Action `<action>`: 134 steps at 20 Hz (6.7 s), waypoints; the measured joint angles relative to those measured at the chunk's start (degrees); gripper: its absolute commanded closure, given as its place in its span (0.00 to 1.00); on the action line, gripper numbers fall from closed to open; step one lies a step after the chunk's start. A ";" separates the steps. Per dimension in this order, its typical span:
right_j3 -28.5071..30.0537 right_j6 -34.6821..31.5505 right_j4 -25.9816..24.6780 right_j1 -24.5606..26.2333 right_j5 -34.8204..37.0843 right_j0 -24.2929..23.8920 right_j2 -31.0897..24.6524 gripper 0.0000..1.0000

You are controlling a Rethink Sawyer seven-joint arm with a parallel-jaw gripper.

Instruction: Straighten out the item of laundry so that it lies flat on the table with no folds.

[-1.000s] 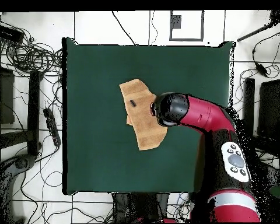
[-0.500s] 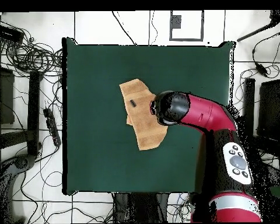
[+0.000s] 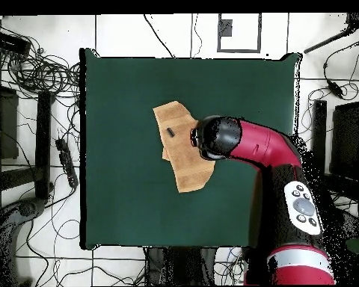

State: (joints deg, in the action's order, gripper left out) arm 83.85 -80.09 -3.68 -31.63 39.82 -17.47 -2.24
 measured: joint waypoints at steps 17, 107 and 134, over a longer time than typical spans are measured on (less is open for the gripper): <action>0.01 0.00 -1.02 0.46 -0.01 0.87 -1.09 0.00; 14.76 0.00 -6.64 2.03 -21.51 3.95 -1.38 0.00; 18.43 0.00 -6.99 0.84 -24.07 7.16 0.01 0.00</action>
State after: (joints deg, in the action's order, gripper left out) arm 102.28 -80.09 -10.67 -30.79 15.75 -10.31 -2.23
